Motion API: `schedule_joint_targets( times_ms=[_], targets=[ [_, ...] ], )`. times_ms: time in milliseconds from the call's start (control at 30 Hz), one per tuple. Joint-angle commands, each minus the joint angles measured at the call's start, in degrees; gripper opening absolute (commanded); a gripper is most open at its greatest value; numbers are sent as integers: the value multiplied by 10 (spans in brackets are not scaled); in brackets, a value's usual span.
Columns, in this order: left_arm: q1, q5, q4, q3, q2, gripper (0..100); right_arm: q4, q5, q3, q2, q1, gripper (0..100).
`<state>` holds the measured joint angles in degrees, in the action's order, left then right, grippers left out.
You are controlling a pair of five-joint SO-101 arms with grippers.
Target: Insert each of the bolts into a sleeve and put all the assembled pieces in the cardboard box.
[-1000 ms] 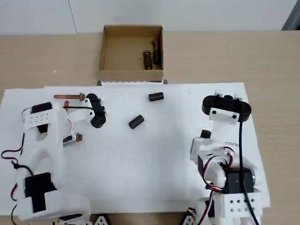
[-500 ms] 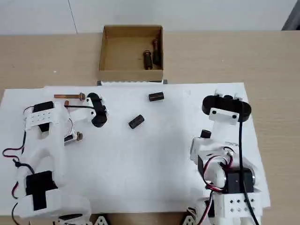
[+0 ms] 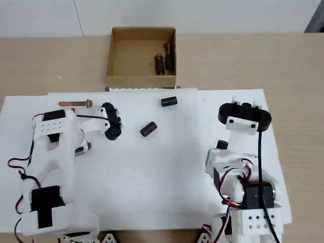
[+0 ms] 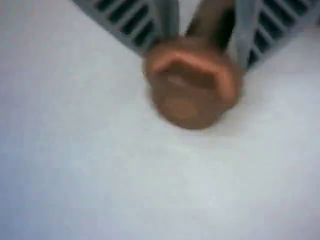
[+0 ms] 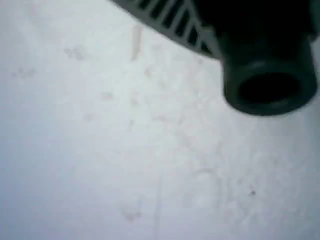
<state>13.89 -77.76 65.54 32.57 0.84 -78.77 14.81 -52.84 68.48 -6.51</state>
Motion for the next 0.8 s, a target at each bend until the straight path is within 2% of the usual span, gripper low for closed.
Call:
schedule_joint_targets(
  times_ms=[0,367,467,633,767],
  targets=[
    [-34,-229,-22,0,2,5,8,-4,7,7,1,3],
    [-35,-229,-6,-16,-5,6,10,-4,7,7,1,3],
    [-36,-228,69,-80,-5,6,12,-4,9,7,1,3],
    [-60,-158,244,-251,-5,6,12,-4,10,7,0,3],
    [-83,-128,339,-347,-4,6,13,-4,10,7,0,3]
  ],
)
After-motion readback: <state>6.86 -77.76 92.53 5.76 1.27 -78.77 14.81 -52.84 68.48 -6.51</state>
